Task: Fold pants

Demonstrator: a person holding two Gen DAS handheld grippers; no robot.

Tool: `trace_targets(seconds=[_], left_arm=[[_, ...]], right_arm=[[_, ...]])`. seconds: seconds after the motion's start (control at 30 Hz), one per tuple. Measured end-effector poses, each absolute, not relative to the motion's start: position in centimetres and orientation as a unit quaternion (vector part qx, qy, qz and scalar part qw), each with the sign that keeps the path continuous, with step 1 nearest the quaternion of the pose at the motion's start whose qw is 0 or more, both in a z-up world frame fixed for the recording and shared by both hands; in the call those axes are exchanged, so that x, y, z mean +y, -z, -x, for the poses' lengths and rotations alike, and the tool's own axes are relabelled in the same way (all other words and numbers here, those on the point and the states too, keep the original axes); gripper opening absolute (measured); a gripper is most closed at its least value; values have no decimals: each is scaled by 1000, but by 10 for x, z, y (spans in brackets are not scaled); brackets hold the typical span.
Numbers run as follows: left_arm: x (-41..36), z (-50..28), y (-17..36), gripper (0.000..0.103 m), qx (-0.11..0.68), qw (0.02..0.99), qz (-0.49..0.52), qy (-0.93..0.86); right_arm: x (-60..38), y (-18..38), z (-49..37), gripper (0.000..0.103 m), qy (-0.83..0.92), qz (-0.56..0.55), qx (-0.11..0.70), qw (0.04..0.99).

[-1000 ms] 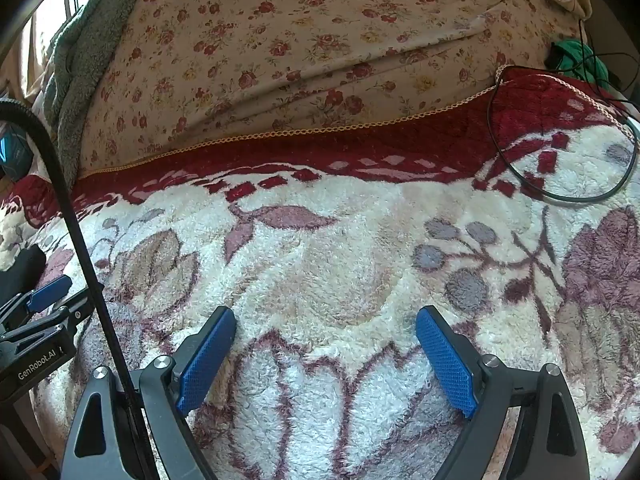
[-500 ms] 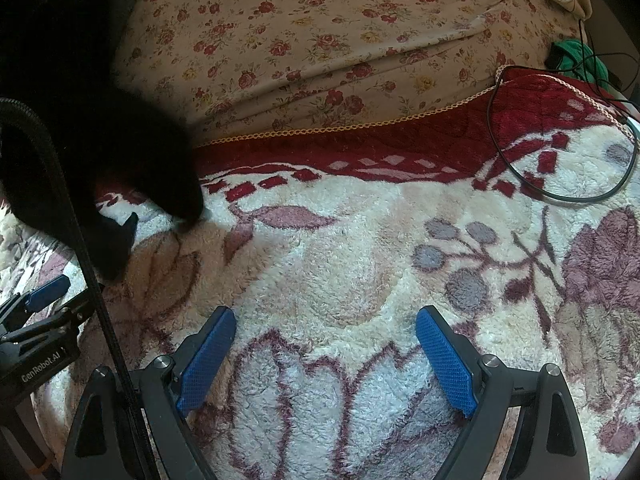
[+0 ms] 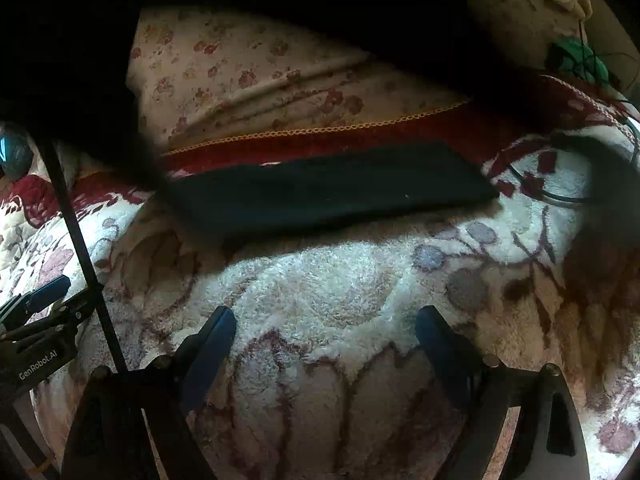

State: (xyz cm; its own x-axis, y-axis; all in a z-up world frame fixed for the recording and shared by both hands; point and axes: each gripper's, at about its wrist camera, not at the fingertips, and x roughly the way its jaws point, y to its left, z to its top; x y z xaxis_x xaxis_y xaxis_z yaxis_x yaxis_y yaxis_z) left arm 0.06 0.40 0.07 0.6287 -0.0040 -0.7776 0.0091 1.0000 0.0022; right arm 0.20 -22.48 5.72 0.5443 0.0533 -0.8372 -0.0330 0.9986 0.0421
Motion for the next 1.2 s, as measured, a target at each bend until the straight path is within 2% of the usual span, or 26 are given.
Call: trace_targets(seconds=[1.2], left_arm=[[6, -1, -1, 74, 431, 902, -4, 3]], right_arm=[[-226, -59, -2, 91, -25, -10, 478, 878]])
